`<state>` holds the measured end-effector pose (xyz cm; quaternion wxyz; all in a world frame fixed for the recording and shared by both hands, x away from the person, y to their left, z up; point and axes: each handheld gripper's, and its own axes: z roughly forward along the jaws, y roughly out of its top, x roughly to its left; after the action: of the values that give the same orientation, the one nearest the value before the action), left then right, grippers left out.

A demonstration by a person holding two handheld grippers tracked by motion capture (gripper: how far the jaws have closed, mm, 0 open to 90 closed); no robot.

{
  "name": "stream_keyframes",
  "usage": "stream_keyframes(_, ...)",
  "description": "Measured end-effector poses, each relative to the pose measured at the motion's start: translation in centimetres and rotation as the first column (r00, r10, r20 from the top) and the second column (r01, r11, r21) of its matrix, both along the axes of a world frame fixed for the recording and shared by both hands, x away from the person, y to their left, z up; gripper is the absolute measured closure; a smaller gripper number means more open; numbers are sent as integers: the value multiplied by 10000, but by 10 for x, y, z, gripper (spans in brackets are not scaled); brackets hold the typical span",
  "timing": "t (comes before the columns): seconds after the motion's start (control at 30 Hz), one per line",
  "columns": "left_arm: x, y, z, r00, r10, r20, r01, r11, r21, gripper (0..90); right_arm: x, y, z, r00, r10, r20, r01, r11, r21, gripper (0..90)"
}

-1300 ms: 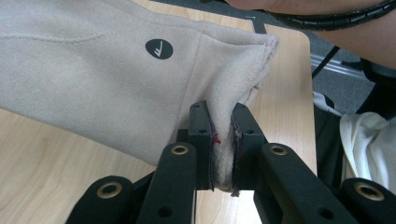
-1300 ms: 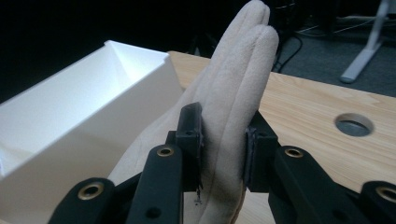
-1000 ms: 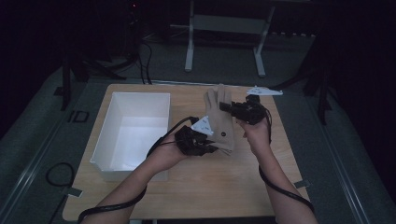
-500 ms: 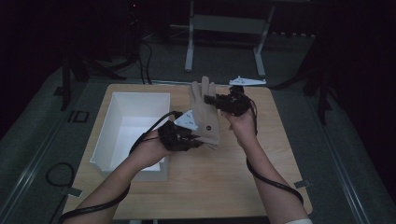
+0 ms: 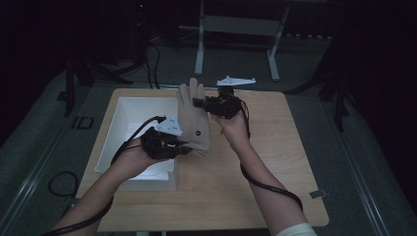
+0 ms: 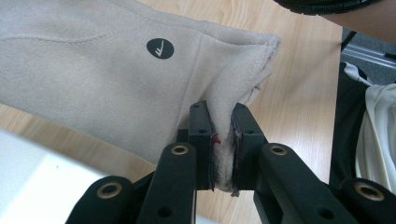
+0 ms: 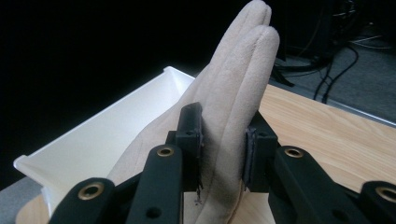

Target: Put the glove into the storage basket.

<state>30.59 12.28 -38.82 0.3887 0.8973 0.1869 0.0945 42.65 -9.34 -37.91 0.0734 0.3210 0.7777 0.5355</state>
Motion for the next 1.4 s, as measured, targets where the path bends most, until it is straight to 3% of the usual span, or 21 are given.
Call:
stream_keyframes(0.47, -10, 48, -3, 9972, 752, -22, -752, 9970, -205, 820, 3, 53, -4, 9985, 521, -160, -522, 9986, -53, 727)
stream_keyframes(1.0, -19, 100, -20, 9851, 1694, -308, -1699, 9854, -146, 820, 8, 111, -17, 9935, 1057, -426, -1076, 9932, -450, 727)
stream_keyframes(1.17, -18, 105, -28, 9777, 2042, -486, -2040, 9789, 98, 820, 11, 119, -23, 9927, 1077, -551, -1108, 9922, -571, 727)
stream_keyframes(1.4, -14, 102, -43, 9671, 2443, -713, -2406, 9690, 564, 820, 19, 128, -47, 9896, 989, -1044, -1083, 9902, -887, 727)
